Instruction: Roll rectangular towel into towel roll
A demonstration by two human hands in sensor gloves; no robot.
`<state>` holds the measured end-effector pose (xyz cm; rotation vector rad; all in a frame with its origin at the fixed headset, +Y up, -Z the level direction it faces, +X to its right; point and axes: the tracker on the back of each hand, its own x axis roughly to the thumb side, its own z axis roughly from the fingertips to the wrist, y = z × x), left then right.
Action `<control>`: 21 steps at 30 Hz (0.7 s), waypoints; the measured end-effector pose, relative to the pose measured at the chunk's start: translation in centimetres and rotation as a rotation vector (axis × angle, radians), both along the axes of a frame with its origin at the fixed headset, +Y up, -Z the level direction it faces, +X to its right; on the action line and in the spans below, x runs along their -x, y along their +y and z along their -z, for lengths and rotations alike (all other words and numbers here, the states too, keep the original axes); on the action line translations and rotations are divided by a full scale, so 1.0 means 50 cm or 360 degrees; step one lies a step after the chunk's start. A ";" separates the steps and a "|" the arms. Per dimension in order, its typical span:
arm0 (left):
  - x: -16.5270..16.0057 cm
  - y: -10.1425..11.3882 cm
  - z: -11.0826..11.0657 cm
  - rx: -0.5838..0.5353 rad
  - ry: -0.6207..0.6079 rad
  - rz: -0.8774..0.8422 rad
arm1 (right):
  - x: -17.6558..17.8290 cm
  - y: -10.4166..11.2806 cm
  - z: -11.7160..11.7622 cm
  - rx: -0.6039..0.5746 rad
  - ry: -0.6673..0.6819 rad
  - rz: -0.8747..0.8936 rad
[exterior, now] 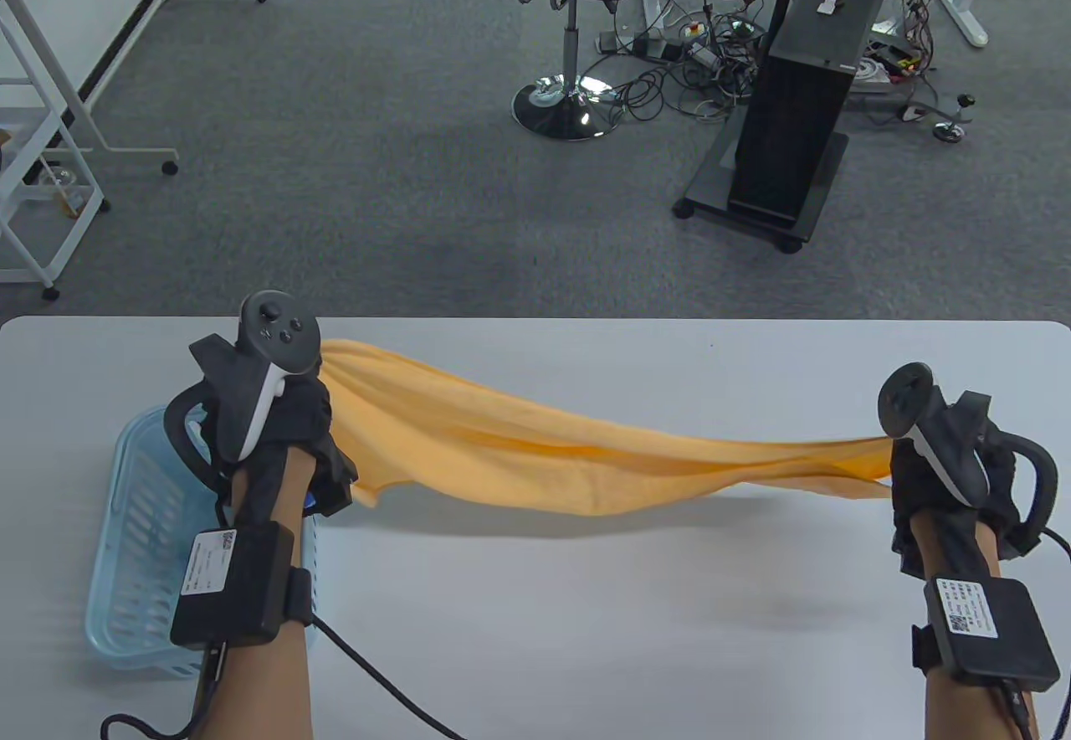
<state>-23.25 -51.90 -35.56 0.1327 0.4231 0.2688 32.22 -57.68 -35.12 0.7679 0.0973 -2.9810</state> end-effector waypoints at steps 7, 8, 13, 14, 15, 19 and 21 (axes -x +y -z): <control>-0.079 -0.028 0.000 0.0171 -0.0158 0.0283 | 0.025 0.020 -0.015 0.0116 0.0024 0.0415; -0.085 -0.028 0.001 0.0181 -0.0163 0.0316 | 0.024 0.021 -0.016 0.0114 0.0021 0.0420; -0.099 -0.026 0.008 0.0261 -0.0149 0.0476 | -0.004 0.015 -0.025 0.0052 -0.0026 0.0370; -0.099 -0.025 0.009 0.0283 -0.0139 0.0513 | -0.014 0.011 -0.028 0.0010 -0.0063 0.0333; -0.099 -0.026 0.012 0.0346 -0.0118 0.0573 | -0.024 0.009 -0.035 -0.0061 -0.0160 0.0235; -0.069 -0.017 0.009 0.0313 0.0052 0.0754 | -0.061 -0.003 -0.049 -0.0005 -0.0337 -0.0058; -0.036 -0.008 0.004 0.0237 0.0159 0.0768 | -0.087 -0.013 -0.058 -0.0045 -0.0389 -0.0136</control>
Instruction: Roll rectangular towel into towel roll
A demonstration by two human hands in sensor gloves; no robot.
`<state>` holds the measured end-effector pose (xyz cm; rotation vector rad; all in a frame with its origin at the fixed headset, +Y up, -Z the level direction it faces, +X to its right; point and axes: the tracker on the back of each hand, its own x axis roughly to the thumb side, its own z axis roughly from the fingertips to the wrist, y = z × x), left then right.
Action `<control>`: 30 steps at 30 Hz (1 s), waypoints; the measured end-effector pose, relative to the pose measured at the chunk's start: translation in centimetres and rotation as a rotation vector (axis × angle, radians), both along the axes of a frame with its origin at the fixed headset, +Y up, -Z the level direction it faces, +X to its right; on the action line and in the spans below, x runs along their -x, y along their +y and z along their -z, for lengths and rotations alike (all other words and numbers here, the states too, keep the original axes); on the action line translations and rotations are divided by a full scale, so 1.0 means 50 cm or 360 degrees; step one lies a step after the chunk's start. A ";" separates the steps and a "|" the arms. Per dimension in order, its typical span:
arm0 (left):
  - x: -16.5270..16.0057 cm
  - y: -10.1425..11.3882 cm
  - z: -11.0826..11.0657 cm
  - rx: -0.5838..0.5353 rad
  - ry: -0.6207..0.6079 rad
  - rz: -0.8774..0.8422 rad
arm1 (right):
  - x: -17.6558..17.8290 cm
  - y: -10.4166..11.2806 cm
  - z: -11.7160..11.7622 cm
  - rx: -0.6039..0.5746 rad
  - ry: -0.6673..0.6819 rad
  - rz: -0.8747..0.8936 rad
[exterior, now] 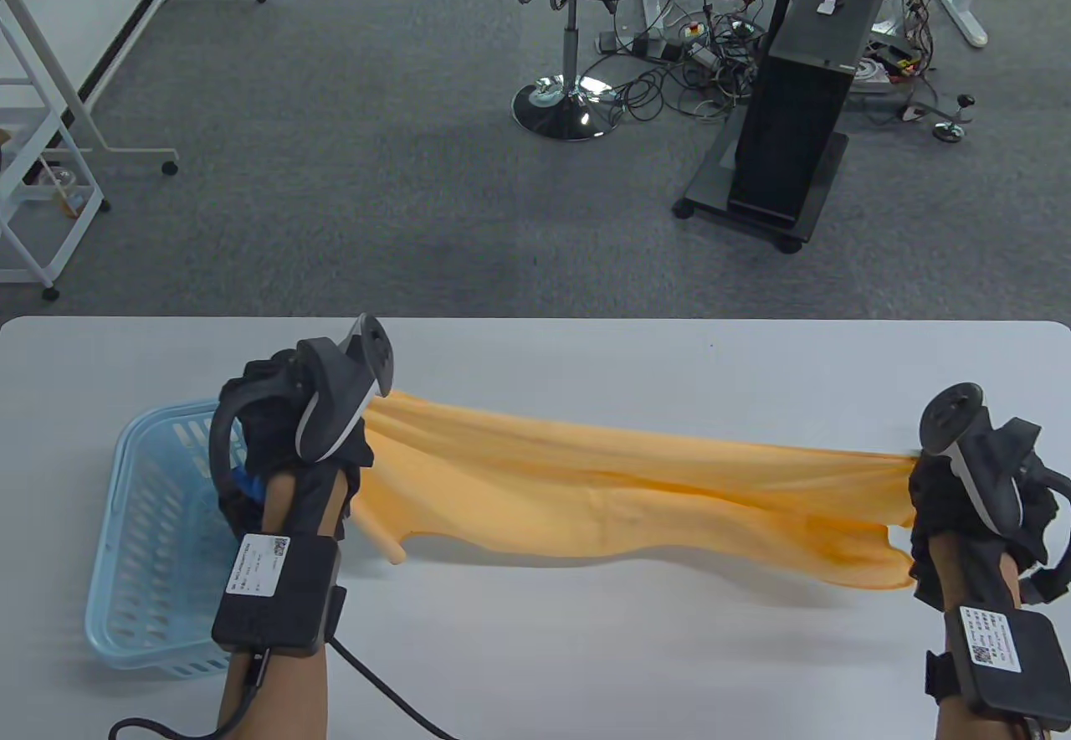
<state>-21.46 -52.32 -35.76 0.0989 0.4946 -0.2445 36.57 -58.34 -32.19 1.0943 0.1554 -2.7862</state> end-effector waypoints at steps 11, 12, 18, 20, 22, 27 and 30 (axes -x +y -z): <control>-0.026 0.023 0.017 -0.0075 -0.0242 -0.0646 | 0.010 -0.038 0.020 0.0090 0.0062 0.0889; -0.027 0.021 0.023 -0.0088 -0.0264 -0.0775 | 0.012 -0.038 0.022 0.0041 0.0069 0.0973; -0.016 -0.022 0.067 -0.0213 -0.0291 -0.1675 | 0.020 -0.031 0.036 -0.0454 0.0053 0.1534; -0.013 -0.028 0.081 -0.0265 -0.0337 -0.1853 | 0.023 -0.024 0.047 -0.0618 0.0143 0.1600; -0.004 -0.035 0.091 -0.0395 -0.0341 -0.2072 | 0.026 -0.014 0.052 -0.0821 0.0162 0.1562; 0.030 -0.042 0.097 -0.0582 -0.0479 -0.2392 | 0.004 0.025 0.048 -0.1212 0.0182 0.1518; 0.060 -0.035 0.081 -0.0779 -0.0593 -0.2483 | -0.026 0.055 0.023 -0.1376 0.0179 0.1479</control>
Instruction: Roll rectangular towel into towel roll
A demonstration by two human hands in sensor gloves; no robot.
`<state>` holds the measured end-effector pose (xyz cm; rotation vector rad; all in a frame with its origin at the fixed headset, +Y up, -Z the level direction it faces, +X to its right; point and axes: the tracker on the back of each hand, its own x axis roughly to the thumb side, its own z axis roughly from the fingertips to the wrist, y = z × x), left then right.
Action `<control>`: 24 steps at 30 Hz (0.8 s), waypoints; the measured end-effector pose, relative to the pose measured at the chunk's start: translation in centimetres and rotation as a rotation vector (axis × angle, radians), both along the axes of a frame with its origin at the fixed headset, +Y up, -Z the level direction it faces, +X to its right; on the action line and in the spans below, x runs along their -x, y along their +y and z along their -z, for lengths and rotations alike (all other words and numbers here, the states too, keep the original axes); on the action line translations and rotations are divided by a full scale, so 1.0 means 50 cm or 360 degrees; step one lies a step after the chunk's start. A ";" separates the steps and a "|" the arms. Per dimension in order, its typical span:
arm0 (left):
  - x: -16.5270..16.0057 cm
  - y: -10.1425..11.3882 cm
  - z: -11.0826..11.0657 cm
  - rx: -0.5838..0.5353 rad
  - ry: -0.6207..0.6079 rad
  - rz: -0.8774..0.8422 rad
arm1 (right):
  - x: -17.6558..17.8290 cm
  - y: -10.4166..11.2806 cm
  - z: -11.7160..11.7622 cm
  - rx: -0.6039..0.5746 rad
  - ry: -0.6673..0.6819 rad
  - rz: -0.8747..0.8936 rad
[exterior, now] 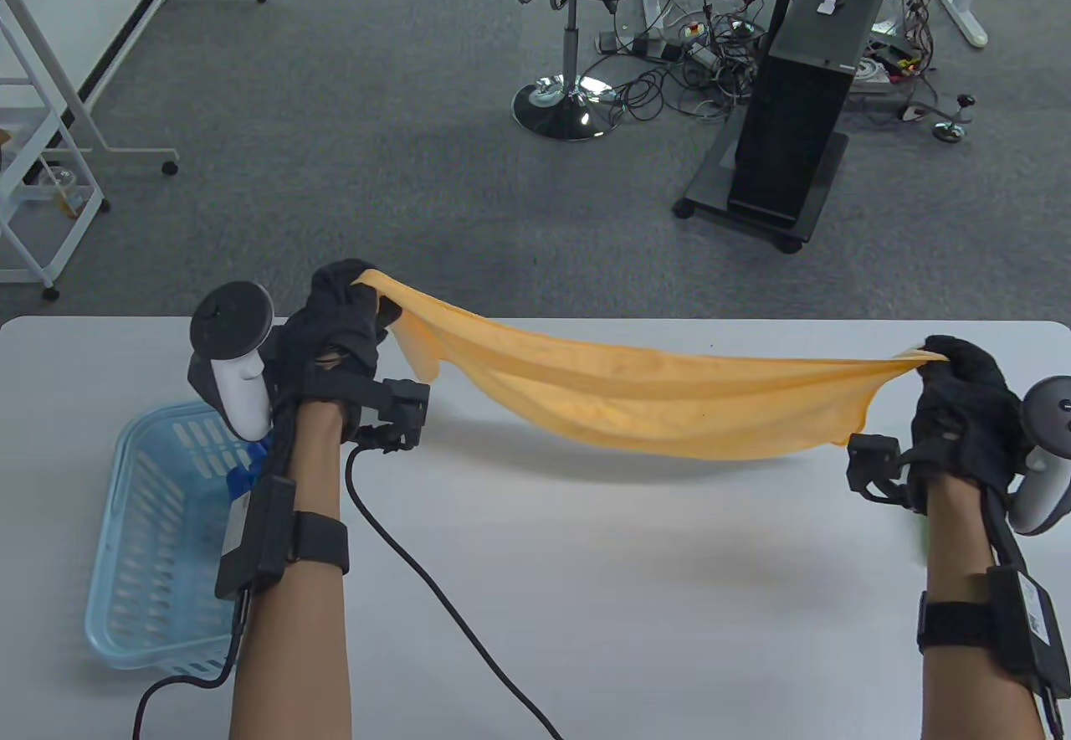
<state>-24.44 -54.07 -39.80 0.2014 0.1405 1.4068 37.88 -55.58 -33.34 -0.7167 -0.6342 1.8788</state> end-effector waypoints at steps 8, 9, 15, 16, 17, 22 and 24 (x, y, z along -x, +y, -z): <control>-0.040 -0.015 -0.111 0.0254 -0.0162 0.1546 | -0.035 -0.093 -0.078 0.0499 0.0201 -0.0365; -0.053 -0.028 -0.123 0.0270 -0.0163 0.1736 | -0.038 -0.120 -0.091 0.0580 0.0219 -0.0370; -0.090 -0.102 -0.158 0.0405 -0.0250 0.2002 | -0.048 -0.187 -0.132 0.0789 0.0338 -0.0349; -0.093 -0.112 -0.159 0.0442 -0.0261 0.2021 | -0.049 -0.187 -0.134 0.0823 0.0367 -0.0354; -0.096 -0.119 -0.160 0.0456 -0.0255 0.2051 | -0.051 -0.185 -0.133 0.0849 0.0385 -0.0367; -0.110 -0.132 -0.148 0.0531 -0.0180 0.2225 | -0.055 -0.185 -0.116 0.0887 0.0320 -0.0465; -0.118 -0.132 -0.136 0.0559 -0.0118 0.2300 | -0.057 -0.192 -0.098 0.0943 0.0284 -0.0537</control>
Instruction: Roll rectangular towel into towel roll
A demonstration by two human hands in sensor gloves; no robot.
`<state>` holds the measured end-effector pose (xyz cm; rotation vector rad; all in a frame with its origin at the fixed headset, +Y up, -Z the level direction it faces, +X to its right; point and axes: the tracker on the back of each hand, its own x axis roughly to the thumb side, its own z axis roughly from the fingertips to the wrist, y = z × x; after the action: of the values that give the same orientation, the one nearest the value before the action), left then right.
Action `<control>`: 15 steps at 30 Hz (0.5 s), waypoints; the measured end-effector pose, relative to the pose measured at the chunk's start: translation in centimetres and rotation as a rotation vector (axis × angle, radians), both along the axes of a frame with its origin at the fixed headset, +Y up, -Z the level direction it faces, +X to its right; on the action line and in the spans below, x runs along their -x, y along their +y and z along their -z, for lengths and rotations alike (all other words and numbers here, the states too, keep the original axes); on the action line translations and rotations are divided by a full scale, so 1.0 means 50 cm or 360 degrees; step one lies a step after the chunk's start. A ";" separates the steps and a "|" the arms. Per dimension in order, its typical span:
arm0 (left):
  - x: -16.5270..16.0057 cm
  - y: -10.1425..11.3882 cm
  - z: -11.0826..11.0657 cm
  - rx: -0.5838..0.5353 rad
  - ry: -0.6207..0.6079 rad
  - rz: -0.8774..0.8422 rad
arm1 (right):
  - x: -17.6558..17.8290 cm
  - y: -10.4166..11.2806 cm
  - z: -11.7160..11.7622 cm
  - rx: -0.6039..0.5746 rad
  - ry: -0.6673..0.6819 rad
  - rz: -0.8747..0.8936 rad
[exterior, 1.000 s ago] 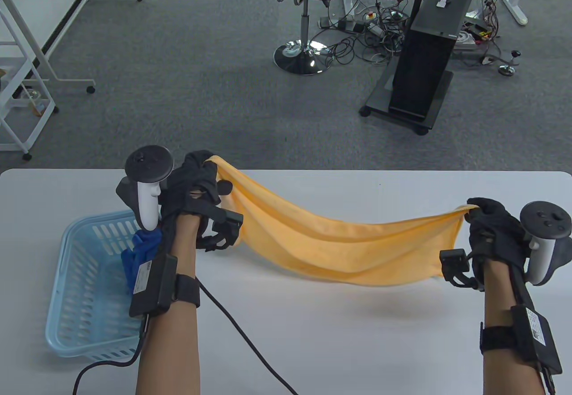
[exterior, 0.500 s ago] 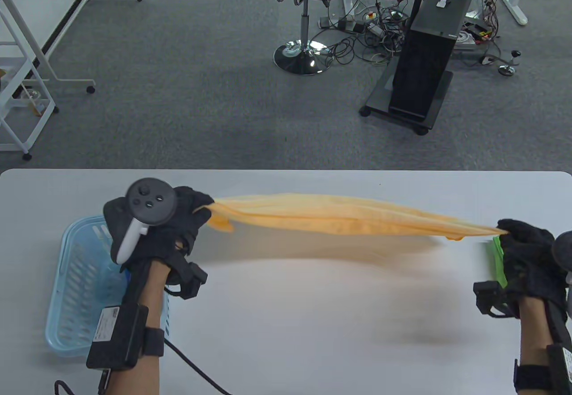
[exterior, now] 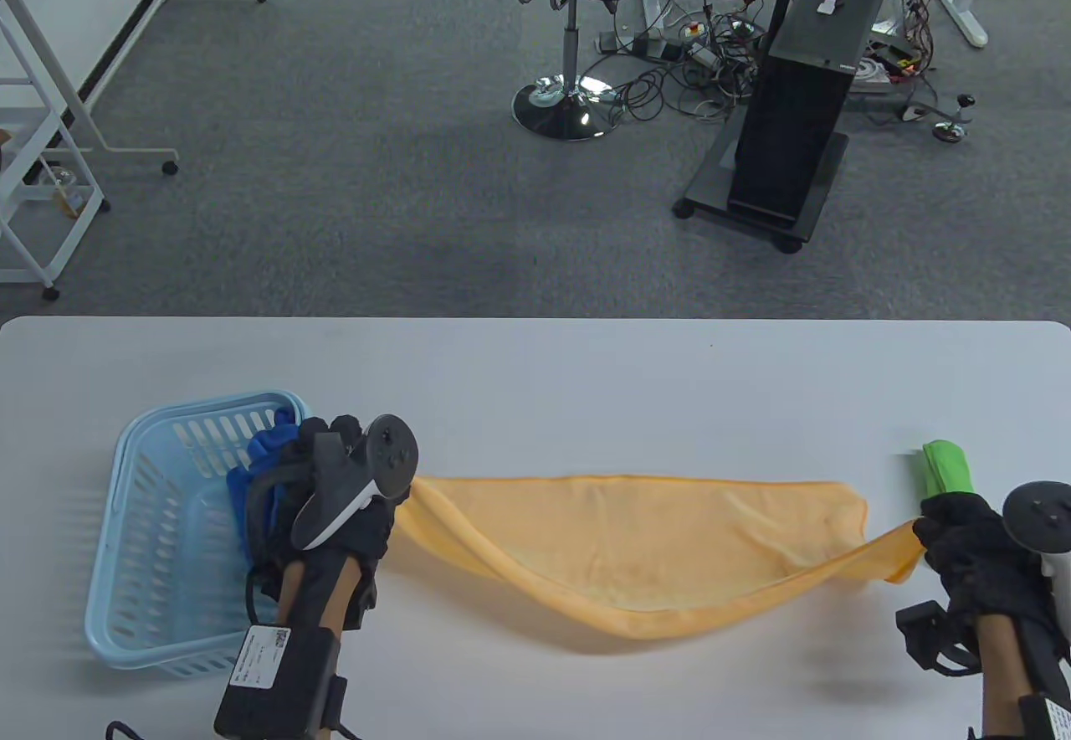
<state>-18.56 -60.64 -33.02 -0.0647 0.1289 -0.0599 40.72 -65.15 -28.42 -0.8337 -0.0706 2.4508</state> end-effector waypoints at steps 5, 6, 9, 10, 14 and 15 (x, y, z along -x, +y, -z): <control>-0.016 -0.009 0.045 0.0081 0.0116 0.0177 | 0.002 -0.011 0.046 0.0081 -0.0028 -0.0176; -0.019 -0.012 0.055 0.0082 0.0135 0.0210 | 0.005 -0.013 0.058 0.0089 -0.0038 -0.0176; -0.024 -0.024 0.084 0.0106 0.0185 0.0246 | 0.010 -0.018 0.087 0.0113 -0.0048 -0.0208; -0.025 -0.026 0.095 0.0105 0.0222 0.0270 | 0.012 -0.019 0.101 0.0143 -0.0048 -0.0233; -0.024 -0.036 0.134 0.0246 0.0308 0.0307 | 0.014 -0.027 0.138 0.0203 -0.0067 -0.0300; -0.026 -0.039 0.144 0.0289 0.0326 0.0333 | 0.014 -0.032 0.145 0.0220 -0.0074 -0.0299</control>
<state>-17.27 -62.59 -40.20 -0.2389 0.3348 -0.2741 40.01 -66.75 -35.69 -0.9835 0.0038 2.6360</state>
